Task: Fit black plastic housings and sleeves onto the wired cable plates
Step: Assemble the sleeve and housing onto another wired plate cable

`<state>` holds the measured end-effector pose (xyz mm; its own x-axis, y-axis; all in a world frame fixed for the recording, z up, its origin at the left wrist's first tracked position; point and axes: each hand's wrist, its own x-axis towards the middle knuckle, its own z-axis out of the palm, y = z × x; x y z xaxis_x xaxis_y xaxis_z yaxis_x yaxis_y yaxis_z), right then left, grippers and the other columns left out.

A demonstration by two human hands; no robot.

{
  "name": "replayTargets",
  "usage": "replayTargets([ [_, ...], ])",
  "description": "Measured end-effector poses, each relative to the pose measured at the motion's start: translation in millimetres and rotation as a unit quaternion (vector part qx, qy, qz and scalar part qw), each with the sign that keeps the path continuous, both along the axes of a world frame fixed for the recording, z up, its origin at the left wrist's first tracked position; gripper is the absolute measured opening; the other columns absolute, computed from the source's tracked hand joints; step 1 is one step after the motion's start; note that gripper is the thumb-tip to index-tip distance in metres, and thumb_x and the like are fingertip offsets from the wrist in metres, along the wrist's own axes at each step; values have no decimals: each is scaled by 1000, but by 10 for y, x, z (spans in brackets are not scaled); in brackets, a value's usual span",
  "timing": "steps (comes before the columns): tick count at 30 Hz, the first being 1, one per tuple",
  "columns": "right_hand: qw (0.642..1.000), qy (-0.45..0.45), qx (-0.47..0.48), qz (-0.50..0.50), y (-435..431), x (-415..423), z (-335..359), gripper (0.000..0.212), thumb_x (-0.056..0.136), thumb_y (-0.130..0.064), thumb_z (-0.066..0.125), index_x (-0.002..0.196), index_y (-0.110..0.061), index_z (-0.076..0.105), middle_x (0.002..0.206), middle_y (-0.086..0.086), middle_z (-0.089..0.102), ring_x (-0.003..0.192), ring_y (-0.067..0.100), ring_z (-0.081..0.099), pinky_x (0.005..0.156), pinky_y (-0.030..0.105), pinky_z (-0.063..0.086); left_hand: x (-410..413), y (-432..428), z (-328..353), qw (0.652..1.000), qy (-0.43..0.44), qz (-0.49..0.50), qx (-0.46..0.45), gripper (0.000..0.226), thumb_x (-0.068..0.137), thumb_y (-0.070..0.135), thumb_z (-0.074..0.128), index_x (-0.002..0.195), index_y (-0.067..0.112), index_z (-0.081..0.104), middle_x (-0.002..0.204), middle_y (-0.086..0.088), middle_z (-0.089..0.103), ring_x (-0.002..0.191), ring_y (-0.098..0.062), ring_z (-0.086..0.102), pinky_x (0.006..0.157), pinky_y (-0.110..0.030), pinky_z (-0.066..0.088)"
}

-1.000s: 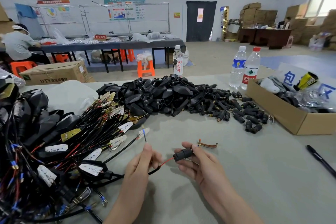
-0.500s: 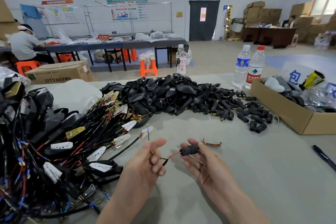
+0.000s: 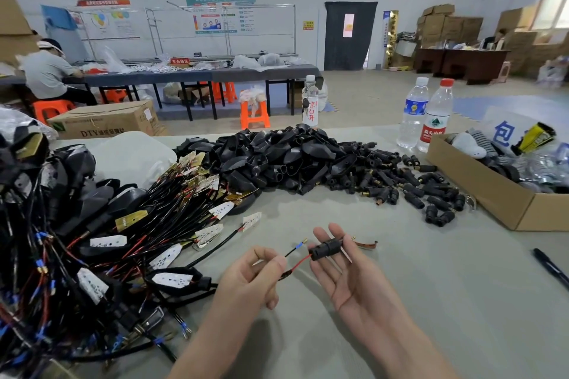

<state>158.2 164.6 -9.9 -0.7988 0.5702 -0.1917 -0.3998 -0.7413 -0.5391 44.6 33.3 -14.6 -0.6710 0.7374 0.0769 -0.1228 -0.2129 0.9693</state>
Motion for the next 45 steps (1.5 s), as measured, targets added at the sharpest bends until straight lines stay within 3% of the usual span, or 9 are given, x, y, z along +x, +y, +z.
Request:
replayTargets([
  [3,999,26,-21,-2,10,13,-17,29,96,-26,52,121,-18,65,123,5,70,103,23,72,74,35,62,22,10,-37,999,27,-11,-27,21,65,39,73,71,23,62,47,3,39,39,-10,34,58,-36,32],
  [14,998,62,-12,-17,15,55,-37,30,103,-25,40,122,-19,62,125,4,70,104,23,72,69,32,60,47,75,-92,996,65,-31,-53,12,66,39,69,63,32,60,45,1,38,38,-11,34,50,-29,36],
  [19,998,65,-6,-7,9,58,-38,29,98,-27,45,119,-21,64,125,3,70,102,21,72,70,33,61,66,85,-86,997,42,-8,-67,21,72,26,65,76,12,51,45,0,37,37,-12,32,49,-30,33],
  [26,998,42,36,-24,23,50,-43,34,90,-29,51,119,-18,64,124,5,70,105,26,71,69,33,60,100,36,-30,996,55,-23,-68,19,76,24,65,76,10,52,45,-1,40,39,-13,34,54,-32,33],
  [29,999,35,25,-31,2,34,-52,34,88,-30,54,118,-19,65,122,6,71,103,26,72,68,32,60,126,35,-16,996,59,-26,-68,20,80,20,66,75,8,50,45,-2,41,40,-14,34,49,-26,34],
  [35,998,27,-10,-51,-8,41,-60,27,100,-27,48,113,-20,71,108,7,75,96,25,74,65,32,60,140,85,-35,994,64,-31,-83,21,93,2,62,75,5,51,46,-1,38,42,-16,33,44,-19,33],
  [41,999,18,7,-37,-39,39,-3,29,102,-27,45,113,-16,68,110,14,74,97,30,73,67,36,61,114,89,-37,997,44,2,-66,20,71,24,66,75,8,54,47,0,42,38,-14,35,43,-21,31],
  [45,998,39,-19,-41,-87,22,1,25,102,-26,45,108,-15,66,106,14,74,95,29,74,68,37,62,112,73,-59,996,52,33,-59,18,79,19,74,73,11,59,47,-2,44,39,-13,33,42,-21,30],
])
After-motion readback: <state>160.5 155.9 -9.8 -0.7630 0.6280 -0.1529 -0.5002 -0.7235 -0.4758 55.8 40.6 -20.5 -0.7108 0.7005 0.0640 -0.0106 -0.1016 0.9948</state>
